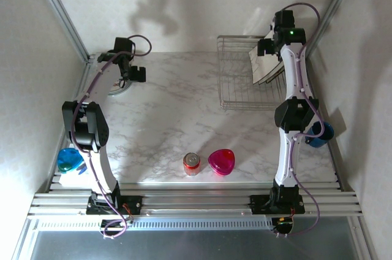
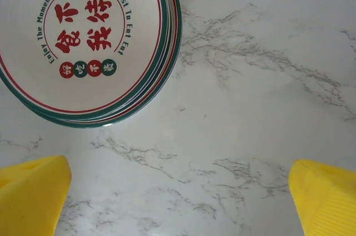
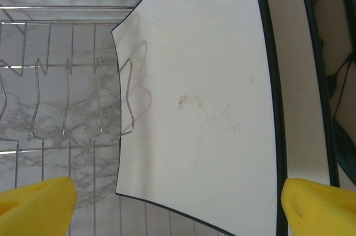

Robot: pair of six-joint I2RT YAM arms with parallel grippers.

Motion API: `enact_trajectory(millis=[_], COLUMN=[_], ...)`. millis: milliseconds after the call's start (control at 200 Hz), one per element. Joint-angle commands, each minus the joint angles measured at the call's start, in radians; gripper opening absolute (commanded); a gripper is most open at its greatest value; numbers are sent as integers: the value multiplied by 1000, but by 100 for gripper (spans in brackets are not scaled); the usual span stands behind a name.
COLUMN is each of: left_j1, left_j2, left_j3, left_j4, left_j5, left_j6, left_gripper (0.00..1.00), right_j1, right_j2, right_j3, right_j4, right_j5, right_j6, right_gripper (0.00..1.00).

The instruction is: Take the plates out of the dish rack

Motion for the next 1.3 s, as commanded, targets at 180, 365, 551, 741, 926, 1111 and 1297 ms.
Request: enact_trajectory(millis=[180, 365, 551, 741, 926, 1111, 1297], left_j1=[-5, -5, -5, -5, -4, -7, -7], left_j2=[-1, 5, 8, 8, 12, 19, 23], left_j3=[23, 27, 27, 28, 33, 36, 37], left_j4=[-1, 1, 1, 0, -3, -4, -5], left_j5=[1, 4, 3, -5, -8, -8, -10], left_j6=[26, 26, 27, 27, 26, 23, 23], left_gripper=[100, 100, 99, 100, 100, 100, 100], right_j1=[-9, -13, -17, -17, -17, -17, -17], right_j2=[19, 31, 58, 75, 85, 101, 110], right_j3=[0, -5, -10, -7, -1, 4, 4], right_j4=[44, 48, 57, 84, 112, 137, 151], right_j5=[36, -5, -28, -36, -31, -13, 0], right_j6=[33, 38, 62, 68, 75, 87, 101], right_gripper=[96, 95, 92, 85, 76, 65, 45])
